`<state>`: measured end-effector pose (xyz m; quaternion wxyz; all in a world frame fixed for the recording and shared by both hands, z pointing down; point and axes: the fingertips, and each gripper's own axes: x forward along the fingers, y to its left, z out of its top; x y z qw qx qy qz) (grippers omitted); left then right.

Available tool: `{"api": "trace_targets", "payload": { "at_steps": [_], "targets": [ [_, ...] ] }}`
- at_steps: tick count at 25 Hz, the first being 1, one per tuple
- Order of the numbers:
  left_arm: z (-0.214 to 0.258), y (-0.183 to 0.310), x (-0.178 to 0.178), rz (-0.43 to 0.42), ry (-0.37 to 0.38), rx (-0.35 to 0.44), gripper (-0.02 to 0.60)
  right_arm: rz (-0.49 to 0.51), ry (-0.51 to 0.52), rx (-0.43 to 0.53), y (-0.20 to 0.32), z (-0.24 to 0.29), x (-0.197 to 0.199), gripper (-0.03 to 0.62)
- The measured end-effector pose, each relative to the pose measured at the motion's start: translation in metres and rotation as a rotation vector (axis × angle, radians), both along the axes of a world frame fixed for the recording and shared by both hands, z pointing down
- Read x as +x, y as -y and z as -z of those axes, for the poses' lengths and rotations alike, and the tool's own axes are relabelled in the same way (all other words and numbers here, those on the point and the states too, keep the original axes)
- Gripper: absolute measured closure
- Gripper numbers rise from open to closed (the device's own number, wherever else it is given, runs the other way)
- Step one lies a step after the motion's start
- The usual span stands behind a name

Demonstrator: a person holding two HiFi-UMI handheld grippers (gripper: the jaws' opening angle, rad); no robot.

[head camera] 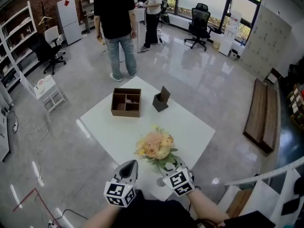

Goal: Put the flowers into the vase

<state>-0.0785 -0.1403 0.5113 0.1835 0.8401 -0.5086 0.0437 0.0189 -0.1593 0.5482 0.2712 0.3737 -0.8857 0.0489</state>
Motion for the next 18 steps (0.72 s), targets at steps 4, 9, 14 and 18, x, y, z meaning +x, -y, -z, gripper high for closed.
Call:
{"api": "trace_targets", "payload": {
  "at_steps": [4,9,14,18],
  "targets": [
    [0.0008,-0.0018,0.0032,-0.008,0.003,0.001,0.578,-0.002,0.009,-0.019,-0.0021,0.0003,0.0027,0.474],
    [0.0014,0.0000,0.0033,-0.004,0.000,-0.001,0.578,0.005,0.016,-0.051,-0.0041,0.0033,0.0043,0.444],
    [-0.0011,0.0049,0.0040,-0.004,-0.002,-0.006,0.578,0.008,0.016,-0.066,-0.0031,0.0034,0.0068,0.424],
    [-0.0031,0.0075,0.0072,-0.010,-0.002,-0.009,0.578,0.016,-0.005,-0.066,-0.0067,0.0055,0.0095,0.413]
  ]
}}
